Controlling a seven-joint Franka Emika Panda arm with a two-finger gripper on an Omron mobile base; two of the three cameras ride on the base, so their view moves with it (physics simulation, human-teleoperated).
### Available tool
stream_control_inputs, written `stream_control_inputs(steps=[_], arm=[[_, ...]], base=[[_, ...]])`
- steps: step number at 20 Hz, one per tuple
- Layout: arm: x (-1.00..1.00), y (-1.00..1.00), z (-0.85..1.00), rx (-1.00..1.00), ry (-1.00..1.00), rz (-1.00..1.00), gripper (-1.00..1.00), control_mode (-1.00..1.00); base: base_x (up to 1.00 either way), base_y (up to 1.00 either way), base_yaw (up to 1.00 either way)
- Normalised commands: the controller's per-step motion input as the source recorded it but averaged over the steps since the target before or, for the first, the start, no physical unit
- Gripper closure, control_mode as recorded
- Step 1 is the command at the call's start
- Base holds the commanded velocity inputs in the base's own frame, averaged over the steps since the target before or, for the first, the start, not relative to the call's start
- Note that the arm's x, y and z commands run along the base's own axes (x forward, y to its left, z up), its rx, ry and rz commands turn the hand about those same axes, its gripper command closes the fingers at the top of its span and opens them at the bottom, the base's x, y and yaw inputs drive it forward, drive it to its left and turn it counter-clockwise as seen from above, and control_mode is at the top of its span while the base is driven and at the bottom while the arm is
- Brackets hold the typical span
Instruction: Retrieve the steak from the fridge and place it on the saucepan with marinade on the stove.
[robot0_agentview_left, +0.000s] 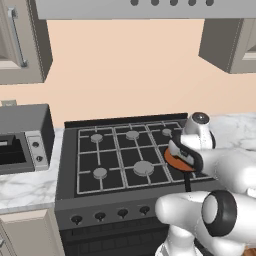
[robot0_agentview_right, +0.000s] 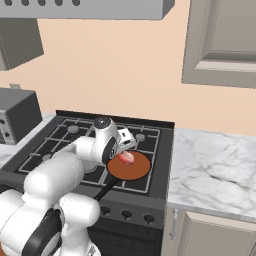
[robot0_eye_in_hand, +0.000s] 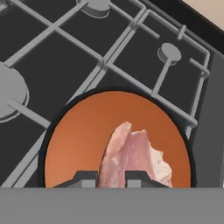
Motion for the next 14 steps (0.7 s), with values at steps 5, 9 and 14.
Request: stream_control_inputs(steps=[5, 9, 14], arm=[[0.22, -0.1, -0.24, 0.0, 0.0, 0.0, 1.0, -1.0], [0.25, -0.1, -0.2, 0.0, 0.0, 0.0, 1.0, -1.0], [0.22, -0.1, -0.19, 0.0, 0.0, 0.0, 1.0, -1.0]], base=[[0.0, 0.0, 0.0], [0.0, 0.0, 0.0], [0.0, 0.0, 0.0]])
